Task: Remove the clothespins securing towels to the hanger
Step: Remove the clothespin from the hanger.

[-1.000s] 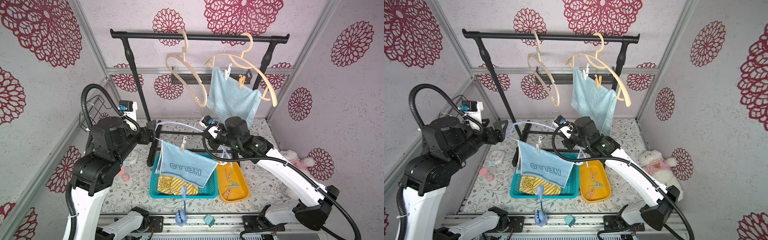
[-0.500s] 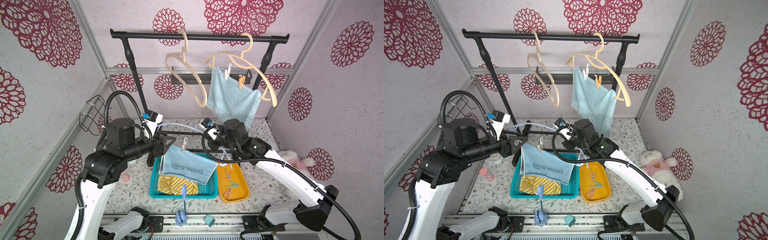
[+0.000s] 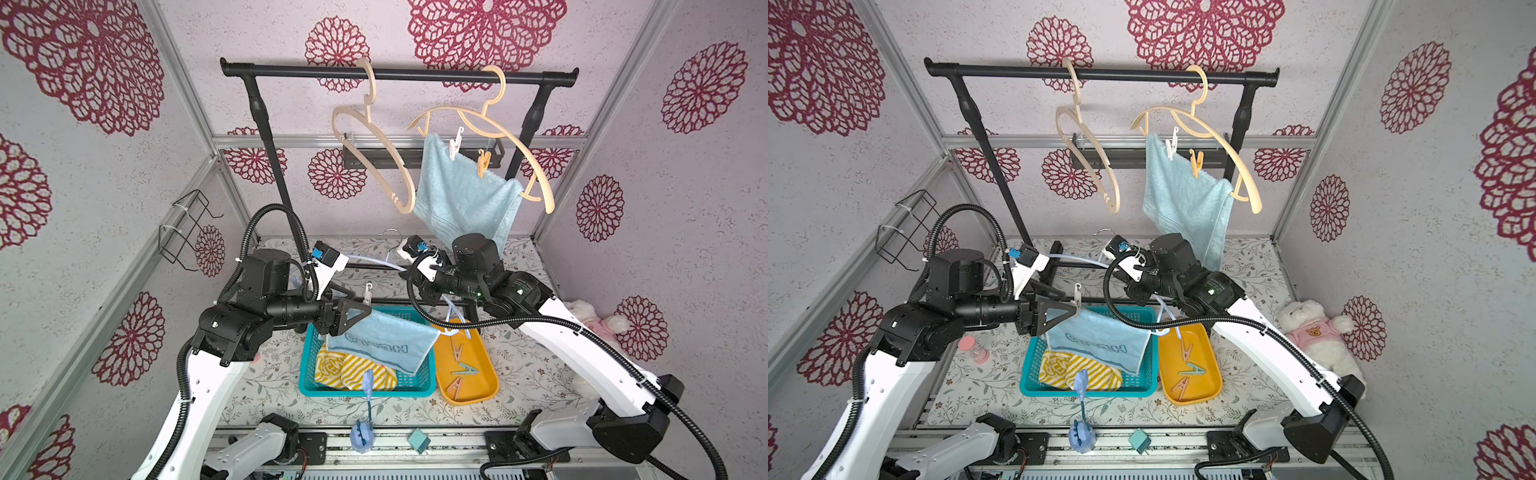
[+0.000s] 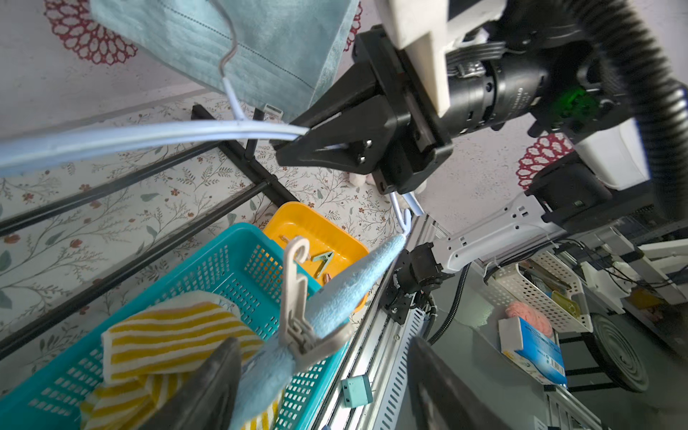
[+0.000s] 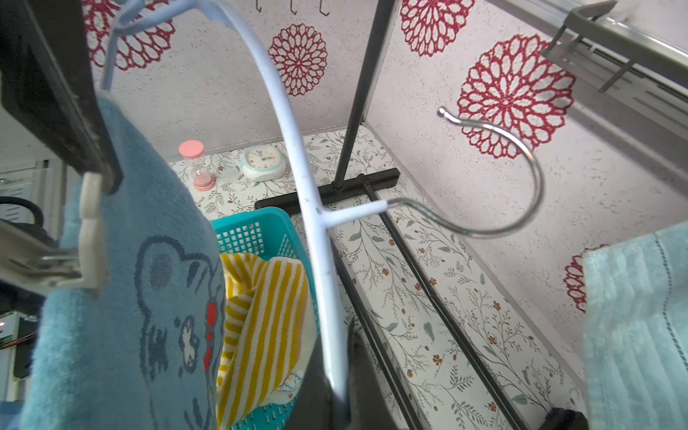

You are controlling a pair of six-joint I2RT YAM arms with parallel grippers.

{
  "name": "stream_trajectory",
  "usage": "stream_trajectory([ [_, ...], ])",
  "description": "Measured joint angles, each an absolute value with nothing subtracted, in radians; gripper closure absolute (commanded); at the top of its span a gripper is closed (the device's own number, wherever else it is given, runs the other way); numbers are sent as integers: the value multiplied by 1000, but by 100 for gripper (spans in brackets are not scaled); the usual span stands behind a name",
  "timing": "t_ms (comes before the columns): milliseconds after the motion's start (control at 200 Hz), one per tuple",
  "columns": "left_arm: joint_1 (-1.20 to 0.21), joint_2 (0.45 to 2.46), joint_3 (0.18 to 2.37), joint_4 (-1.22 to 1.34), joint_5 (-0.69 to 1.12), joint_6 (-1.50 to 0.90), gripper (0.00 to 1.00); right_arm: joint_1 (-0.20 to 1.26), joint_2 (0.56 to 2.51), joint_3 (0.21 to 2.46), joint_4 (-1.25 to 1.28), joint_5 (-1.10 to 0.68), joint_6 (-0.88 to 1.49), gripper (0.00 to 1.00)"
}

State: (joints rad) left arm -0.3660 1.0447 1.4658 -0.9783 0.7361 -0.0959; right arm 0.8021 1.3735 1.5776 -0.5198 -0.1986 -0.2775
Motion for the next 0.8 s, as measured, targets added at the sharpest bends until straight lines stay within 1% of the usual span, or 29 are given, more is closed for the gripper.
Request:
stream_trajectory([
  [345, -367, 1090, 1471, -962, 818, -47, 27, 802, 1422, 1617, -578, -295, -269, 100],
  [595, -367, 1106, 1473, -972, 879, -15, 33, 802, 1448, 1673, -620, -339, -269, 100],
  [696, -368, 1105, 1473, -974, 899, -7, 40, 802, 1462, 1692, -640, -346, -269, 100],
  [801, -368, 1103, 1473, -980, 911, 0, 49, 802, 1478, 1702, -657, -351, -269, 100],
])
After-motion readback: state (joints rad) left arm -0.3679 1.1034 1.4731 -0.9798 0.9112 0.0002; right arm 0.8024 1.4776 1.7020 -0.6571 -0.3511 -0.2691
